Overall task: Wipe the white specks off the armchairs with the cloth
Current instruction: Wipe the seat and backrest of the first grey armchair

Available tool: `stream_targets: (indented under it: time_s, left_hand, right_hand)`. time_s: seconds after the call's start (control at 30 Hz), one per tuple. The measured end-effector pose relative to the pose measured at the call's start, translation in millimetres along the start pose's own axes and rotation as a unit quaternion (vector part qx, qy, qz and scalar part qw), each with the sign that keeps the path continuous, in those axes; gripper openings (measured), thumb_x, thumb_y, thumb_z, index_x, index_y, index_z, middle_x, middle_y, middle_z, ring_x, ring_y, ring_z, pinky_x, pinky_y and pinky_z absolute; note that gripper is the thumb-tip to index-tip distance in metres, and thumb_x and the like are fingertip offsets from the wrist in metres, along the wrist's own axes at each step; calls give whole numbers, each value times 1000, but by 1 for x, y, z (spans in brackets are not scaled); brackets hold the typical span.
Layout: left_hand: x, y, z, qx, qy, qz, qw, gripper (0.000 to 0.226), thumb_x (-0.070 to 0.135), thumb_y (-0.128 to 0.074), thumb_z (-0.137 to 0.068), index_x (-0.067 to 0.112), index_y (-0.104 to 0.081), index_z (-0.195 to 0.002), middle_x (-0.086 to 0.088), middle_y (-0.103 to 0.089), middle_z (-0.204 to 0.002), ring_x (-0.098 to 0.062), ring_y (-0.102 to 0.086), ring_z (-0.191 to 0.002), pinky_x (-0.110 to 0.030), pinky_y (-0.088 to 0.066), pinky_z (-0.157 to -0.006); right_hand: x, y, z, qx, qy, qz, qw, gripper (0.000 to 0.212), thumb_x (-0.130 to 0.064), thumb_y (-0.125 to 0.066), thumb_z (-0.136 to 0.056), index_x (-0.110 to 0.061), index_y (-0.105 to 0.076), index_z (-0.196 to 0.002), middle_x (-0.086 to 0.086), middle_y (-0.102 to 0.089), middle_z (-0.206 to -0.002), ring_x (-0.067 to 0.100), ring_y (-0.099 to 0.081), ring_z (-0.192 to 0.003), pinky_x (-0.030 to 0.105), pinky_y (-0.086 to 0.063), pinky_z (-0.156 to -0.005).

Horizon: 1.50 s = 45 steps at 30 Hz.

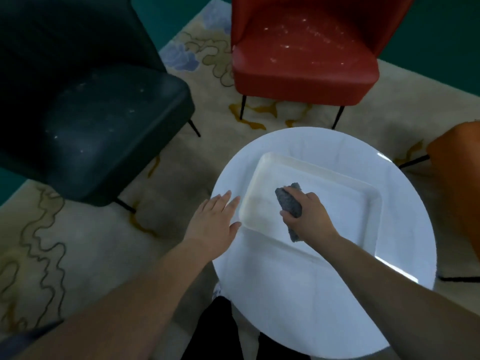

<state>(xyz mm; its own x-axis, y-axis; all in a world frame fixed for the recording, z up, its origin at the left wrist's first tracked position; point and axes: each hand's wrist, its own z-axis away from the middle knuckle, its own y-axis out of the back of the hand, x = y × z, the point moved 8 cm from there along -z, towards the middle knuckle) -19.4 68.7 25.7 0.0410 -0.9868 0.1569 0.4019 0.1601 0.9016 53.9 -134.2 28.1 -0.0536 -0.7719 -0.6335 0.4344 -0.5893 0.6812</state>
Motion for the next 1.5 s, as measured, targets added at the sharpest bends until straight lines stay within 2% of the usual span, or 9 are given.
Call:
stream_targets:
  time_s: [0.1, 0.33, 0.53, 0.73, 0.83, 1.07, 1.23, 1.37, 1.5]
  left_hand:
    - [-18, -2, 50, 5, 79, 27, 996, 63, 55, -25, -98, 31, -4, -152, 3, -7, -161, -19, -7, -148, -42, -10, -121]
    - [-49, -20, 192, 65, 253, 75, 962, 63, 49, -31, -98, 24, -12, -153, 2, -15, -160, -20, -14, -146, -37, -11, -119]
    - [-65, -44, 312, 77, 389, 124, 910, 63, 46, -35, -97, 23, -16, -152, -2, -18, -159, -23, -16, -145, -41, -10, -118]
    - [-78, -77, 428, 81, 516, 167, 836, 64, 51, -32, -98, 25, -13, -153, 1, -15, -160, -21, -14, -146, -42, -8, -119]
    - [-83, -95, 480, 82, 565, 184, 800, 64, 52, -30, -99, 27, -10, -154, 2, -12, -161, -21, -10, -147, -42, -6, -120]
    - [-92, -137, 578, 105, 651, 211, 722, 64, 50, -33, -98, 26, -11, -153, 3, -13, -160, -20, -11, -147, -42, -6, -120]
    - [-95, -159, 627, 110, 692, 222, 678, 63, 49, -33, -98, 25, -11, -153, 2, -14, -160, -20, -11, -147, -42, -6, -120]
    - [-96, -179, 663, 110, 738, 247, 619, 63, 48, -31, -99, 24, -11, -154, 2, -12, -161, -21, -10, -147, -43, -6, -120]
    - [-100, -196, 687, 107, 784, 274, 546, 64, 49, -32, -99, 25, -10, -154, 4, -10, -161, -21, -8, -147, -44, -3, -120]
  right_hand:
    - [-31, -14, 16, -45, 61, 24, 997, 58, -32, -65, -88, -40, -40, -140, 2, -42, -116, 14, -48, -94, 23, -35, -80]
    - [-112, -58, 71, -147, 230, 80, 959, 53, -40, -62, -91, -34, -43, -141, 4, -44, -111, 12, -44, -92, 19, -31, -82]
    - [-179, -111, 140, -239, 312, 94, 915, 53, -37, -59, -93, -36, -41, -143, 2, -40, -116, 10, -42, -98, 19, -31, -85]
    - [-233, -183, 216, -335, 373, 113, 858, 53, -35, -58, -95, -34, -40, -144, 4, -39, -117, 9, -43, -91, 17, -31, -81]
    - [-256, -225, 252, -377, 396, 125, 828, 55, -36, -57, -95, -35, -38, -145, 3, -38, -118, 14, -46, -100, 23, -34, -85]
    - [-297, -310, 333, -422, 461, 170, 762, 62, -41, -59, -92, -41, -30, -147, -2, -39, -126, 14, -44, -113, 29, -38, -93]
    - [-314, -361, 377, -456, 481, 200, 722, 61, -39, -58, -93, -37, -30, -147, -4, -37, -120, 16, -46, -108, 28, -37, -86]
    - [-336, -401, 412, -488, 523, 232, 659, 60, -36, -59, -93, -34, -32, -147, -4, -33, -115, 10, -40, -99, 23, -33, -84]
    - [-360, -446, 443, -532, 563, 255, 578, 61, -37, -61, -91, -37, -33, -145, -3, -38, -124, 13, -47, -108, 22, -35, -86]
